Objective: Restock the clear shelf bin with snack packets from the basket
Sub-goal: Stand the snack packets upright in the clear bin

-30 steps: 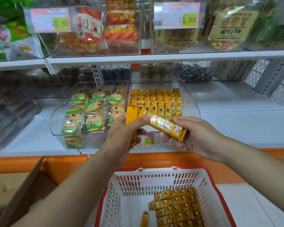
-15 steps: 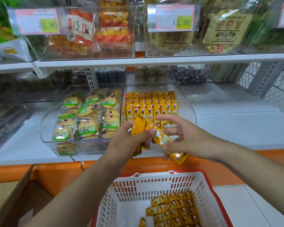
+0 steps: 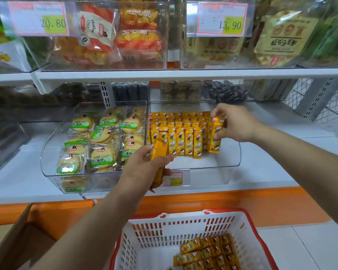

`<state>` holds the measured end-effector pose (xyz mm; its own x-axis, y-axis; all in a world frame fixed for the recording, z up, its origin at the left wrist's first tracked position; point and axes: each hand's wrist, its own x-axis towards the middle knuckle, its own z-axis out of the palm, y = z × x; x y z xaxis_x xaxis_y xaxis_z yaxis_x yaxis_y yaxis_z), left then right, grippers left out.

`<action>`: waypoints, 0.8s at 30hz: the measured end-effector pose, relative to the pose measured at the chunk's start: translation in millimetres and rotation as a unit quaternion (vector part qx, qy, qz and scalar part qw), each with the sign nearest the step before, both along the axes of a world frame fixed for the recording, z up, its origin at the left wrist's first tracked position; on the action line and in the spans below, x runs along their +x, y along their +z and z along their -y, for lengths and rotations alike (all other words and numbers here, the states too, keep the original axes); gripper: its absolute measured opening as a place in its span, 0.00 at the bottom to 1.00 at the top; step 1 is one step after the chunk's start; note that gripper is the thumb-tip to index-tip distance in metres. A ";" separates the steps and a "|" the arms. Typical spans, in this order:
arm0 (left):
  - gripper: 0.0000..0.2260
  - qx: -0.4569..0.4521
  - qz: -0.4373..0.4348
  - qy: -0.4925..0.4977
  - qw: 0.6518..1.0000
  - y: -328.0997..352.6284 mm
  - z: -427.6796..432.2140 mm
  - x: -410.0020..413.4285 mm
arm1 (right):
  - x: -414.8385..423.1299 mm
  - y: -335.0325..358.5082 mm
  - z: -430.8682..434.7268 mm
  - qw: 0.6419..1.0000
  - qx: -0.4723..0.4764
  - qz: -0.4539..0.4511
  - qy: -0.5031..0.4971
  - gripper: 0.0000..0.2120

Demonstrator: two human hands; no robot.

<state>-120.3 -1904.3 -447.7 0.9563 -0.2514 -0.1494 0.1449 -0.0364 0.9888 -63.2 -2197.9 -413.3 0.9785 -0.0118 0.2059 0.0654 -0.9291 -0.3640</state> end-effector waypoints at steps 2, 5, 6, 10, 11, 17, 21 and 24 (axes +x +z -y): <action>0.12 -0.012 -0.001 0.000 1.000 -0.4 0.8 1.2 | 18.1 -6.3 2.1 0.998 -0.060 0.000 0.003 0.27; 0.12 -0.028 -0.004 0.004 1.000 -0.9 2.1 3.4 | 38.7 -16.1 1.3 0.990 -0.138 -0.015 -0.011 0.24; 0.11 -0.034 -0.005 0.005 0.999 -1.3 2.5 4.9 | 45.0 -18.5 0.6 0.986 -0.167 -0.015 -0.013 0.23; 0.12 -0.048 -0.017 0.013 0.999 -3.5 5.8 10.5 | 61.1 -21.0 -3.1 0.969 -0.245 -0.038 -0.014 0.19; 0.13 -0.046 -0.018 0.011 0.999 -3.8 6.9 11.1 | 63.0 -21.5 -3.7 0.965 -0.260 -0.043 -0.015 0.19; 0.22 -0.057 -0.031 -0.012 0.998 -3.5 13.9 10.2 | 69.3 -31.3 -5.3 0.943 -0.325 -0.067 -0.022 0.25; 0.23 -0.041 -0.030 -0.013 0.999 -4.5 17.9 7.2 | 51.9 -16.8 -10.6 0.950 -0.310 -0.029 -0.021 0.28; 0.21 -0.041 -0.015 -0.017 0.999 -4.3 18.7 3.3 | 11.3 -3.2 -21.8 0.991 -0.128 0.040 0.002 0.19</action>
